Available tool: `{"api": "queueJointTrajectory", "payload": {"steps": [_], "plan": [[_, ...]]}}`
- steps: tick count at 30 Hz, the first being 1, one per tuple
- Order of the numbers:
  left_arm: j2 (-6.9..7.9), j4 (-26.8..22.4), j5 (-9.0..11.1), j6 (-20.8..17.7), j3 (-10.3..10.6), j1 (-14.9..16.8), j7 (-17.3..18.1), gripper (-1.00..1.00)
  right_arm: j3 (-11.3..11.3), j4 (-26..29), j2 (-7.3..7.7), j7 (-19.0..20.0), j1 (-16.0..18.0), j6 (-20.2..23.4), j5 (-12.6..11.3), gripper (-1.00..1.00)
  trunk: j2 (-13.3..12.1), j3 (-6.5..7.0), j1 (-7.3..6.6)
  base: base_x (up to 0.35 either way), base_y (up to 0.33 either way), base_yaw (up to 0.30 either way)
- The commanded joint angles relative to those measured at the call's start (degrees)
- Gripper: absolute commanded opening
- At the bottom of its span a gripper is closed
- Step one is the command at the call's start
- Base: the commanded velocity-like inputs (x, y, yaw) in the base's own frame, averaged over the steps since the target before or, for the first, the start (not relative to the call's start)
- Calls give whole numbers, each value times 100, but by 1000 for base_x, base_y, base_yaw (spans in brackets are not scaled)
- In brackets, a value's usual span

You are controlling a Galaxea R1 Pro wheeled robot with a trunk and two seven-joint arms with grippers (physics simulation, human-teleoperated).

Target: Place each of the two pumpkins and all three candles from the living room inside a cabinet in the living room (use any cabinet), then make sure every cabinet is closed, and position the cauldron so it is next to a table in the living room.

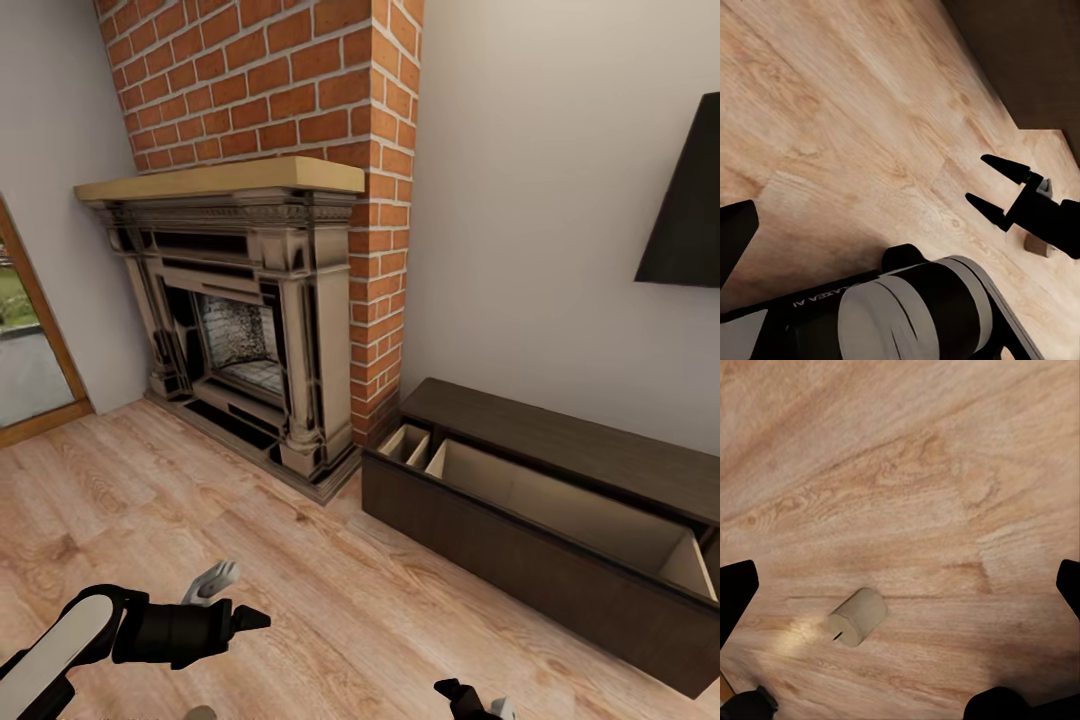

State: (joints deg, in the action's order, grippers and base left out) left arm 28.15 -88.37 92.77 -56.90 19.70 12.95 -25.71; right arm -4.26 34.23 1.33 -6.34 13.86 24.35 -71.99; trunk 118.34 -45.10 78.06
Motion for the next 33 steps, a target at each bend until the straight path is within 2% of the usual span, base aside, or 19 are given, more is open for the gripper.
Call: {"api": "queueJointTrajectory", "payload": {"steps": [1,3,6,9,13,15,17,19,21,26,33], "plan": [[6,-5,44,3,8,6,-61,100,-31,13,7,-51,1,-2,-59,100,3,-6,-1,0,4,32],[7,-5,-101,8,7,9,-69,100,-31,13,7,-51,1,-4,-54,100,3,-6,-1,0,2,17],[-18,-5,-517,11,-51,13,-237,100,-38,16,7,-51,1,-8,-44,100,3,-6,-1,0,1,6],[-50,-1,-769,15,-178,18,-544,100,-35,15,1,-51,2,-17,212,100,3,-6,-1,0,0,31],[-63,14,-855,23,-229,28,-986,100,-25,6,-5,-58,2,-85,669,100,3,-6,-1,0,0,186],[-94,33,-873,27,-235,30,-1171,100,-25,5,-8,-60,2,-142,761,100,3,-6,-1,0,0,266],[-184,70,-932,29,-241,34,-1340,100,-29,5,-10,-62,1,-212,804,100,3,-6,-1,0,0,281],[-273,91,-1085,29,-249,48,-1512,100,-30,5,-10,-68,0,-287,846,100,3,-6,-1,0,0,287],[-356,122,-1326,30,-258,58,-1624,100,-31,4,-15,-81,2,-349,937,100,3,-6,-1,0,0,290],[-422,142,-1539,30,-257,59,-1672,100,-31,4,-31,-95,2,-382,1125,100,3,-6,-1,0,0,291],[-434,159,-1575,30,-257,58,-1650,100,-31,10,-36,-92,2,-395,1184,100,3,-6,-1,82,31,292]]}}
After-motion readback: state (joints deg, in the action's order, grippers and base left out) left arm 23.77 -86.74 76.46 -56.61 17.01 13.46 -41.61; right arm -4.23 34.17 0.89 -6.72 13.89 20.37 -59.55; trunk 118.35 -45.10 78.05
